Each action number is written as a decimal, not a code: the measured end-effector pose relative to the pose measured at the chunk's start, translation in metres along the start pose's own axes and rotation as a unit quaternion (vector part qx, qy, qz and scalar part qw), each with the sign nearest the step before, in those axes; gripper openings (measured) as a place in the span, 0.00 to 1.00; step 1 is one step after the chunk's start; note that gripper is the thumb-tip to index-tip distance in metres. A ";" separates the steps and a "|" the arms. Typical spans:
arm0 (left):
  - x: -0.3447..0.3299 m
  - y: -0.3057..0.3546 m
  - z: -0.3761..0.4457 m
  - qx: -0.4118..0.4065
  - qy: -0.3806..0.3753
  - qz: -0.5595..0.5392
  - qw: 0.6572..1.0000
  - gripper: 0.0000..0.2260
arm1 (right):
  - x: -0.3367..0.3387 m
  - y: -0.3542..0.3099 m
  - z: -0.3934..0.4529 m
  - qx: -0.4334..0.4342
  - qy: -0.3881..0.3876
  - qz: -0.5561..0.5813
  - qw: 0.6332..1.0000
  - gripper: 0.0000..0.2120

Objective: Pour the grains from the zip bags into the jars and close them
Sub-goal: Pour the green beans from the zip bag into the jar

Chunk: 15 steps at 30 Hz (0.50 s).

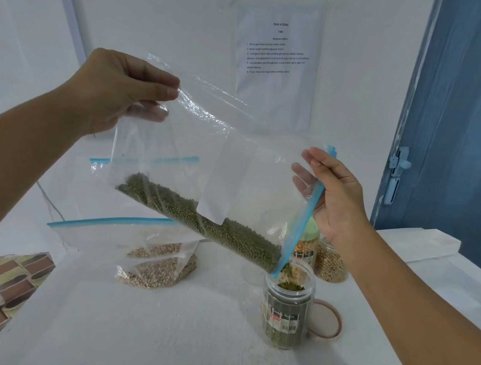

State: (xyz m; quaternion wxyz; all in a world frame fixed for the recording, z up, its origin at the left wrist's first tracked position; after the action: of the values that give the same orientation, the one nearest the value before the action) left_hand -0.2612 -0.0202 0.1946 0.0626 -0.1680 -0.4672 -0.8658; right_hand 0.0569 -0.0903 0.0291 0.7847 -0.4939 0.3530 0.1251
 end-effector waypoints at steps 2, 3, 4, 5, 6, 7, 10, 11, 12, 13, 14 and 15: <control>0.000 0.000 0.000 -0.002 -0.001 0.001 1.000 0.11 | 0.000 -0.001 -0.001 0.001 -0.001 -0.002 1.000 0.09; 0.000 0.001 -0.001 -0.003 -0.001 0.001 1.000 0.12 | -0.001 -0.001 -0.001 0.001 -0.001 -0.002 1.000 0.09; 0.001 0.001 -0.001 -0.003 0.000 0.000 1.000 0.12 | -0.001 -0.001 -0.001 0.000 -0.002 -0.001 1.000 0.09; 0.001 0.001 -0.001 -0.003 0.001 0.001 1.000 0.12 | -0.002 -0.001 -0.002 -0.001 -0.003 0.000 1.000 0.09; 0.002 0.001 -0.001 -0.004 0.002 0.002 1.000 0.13 | -0.002 -0.002 -0.002 -0.001 -0.003 0.001 1.000 0.09; 0.002 0.002 -0.001 -0.005 0.002 0.003 1.000 0.13 | -0.002 -0.002 -0.002 -0.001 -0.003 0.001 1.000 0.09; 0.003 0.003 -0.001 -0.008 -0.003 0.001 1.000 0.12 | -0.002 -0.002 -0.002 0.000 -0.004 0.001 1.000 0.09; 0.003 0.003 -0.002 -0.009 -0.004 0.001 1.000 0.11 | -0.002 -0.002 -0.002 0.000 -0.004 0.002 1.000 0.09; 0.003 0.003 -0.002 -0.010 -0.004 0.002 1.000 0.11 | -0.002 -0.002 -0.002 -0.001 -0.004 0.003 1.000 0.09; 0.003 0.003 -0.002 -0.010 -0.003 0.003 1.000 0.11 | -0.002 -0.001 -0.002 0.000 -0.004 0.004 1.000 0.09; 0.003 0.003 -0.002 -0.010 -0.003 0.004 1.000 0.11 | -0.002 -0.002 -0.002 0.000 -0.005 0.004 1.000 0.09; 0.003 0.003 -0.002 -0.009 -0.003 0.004 1.000 0.10 | -0.002 -0.002 -0.002 0.000 -0.005 0.005 1.000 0.09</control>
State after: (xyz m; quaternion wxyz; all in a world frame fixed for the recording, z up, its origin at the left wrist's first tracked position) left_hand -0.2640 -0.0239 0.1973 0.0629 -0.1729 -0.4588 -0.8693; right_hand 0.0555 -0.0926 0.0309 0.7862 -0.4911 0.3513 0.1314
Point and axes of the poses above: each hand's wrist, its own z-axis towards the middle knuckle, its own x-axis out of the back of the hand, y = z × x, the point moved 2 cm from there along z, towards the middle knuckle, and after that the axes turned 3 degrees about z, right-handed, at the moved point
